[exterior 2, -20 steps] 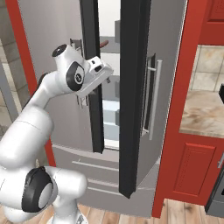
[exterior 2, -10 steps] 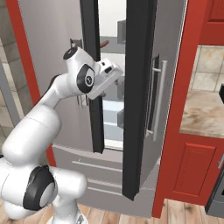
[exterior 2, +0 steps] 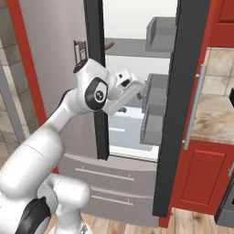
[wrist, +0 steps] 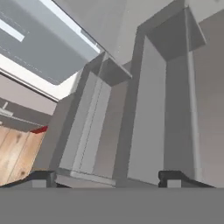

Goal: Move the hot dog bun to the plate on the dining table and place the condiment next to that plate. Then navigate to the fridge and take the sausage and place it on the plate as well.

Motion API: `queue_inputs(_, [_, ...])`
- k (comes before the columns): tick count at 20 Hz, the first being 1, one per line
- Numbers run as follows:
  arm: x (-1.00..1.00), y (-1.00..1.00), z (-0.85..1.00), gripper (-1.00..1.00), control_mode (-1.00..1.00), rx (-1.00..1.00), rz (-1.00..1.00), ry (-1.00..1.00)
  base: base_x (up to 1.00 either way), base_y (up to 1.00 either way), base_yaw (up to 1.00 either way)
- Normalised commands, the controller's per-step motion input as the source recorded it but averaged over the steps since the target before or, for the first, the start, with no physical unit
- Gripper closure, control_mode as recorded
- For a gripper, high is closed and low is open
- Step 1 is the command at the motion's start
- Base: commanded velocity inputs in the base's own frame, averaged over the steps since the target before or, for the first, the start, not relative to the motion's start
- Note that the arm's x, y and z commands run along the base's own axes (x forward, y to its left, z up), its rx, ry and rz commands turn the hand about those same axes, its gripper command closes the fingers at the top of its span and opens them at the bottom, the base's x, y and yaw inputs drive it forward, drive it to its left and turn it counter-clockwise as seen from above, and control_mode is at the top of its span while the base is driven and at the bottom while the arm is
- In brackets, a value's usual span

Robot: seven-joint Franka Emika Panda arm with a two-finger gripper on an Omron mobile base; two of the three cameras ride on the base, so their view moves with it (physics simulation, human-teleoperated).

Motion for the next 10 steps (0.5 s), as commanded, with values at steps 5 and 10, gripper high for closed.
queue_inputs(5, [-0.89, -0.81, -0.05, -1.00, -1.00, -0.05, -0.16, -0.07, 0.00, 0.00, 0.00])
queue_inputs(10, [-0.99, 0.62, 0.21, -1.00, -1.00, 0.00, -0.01, -0.06, 0.00, 0.00, 0.00])
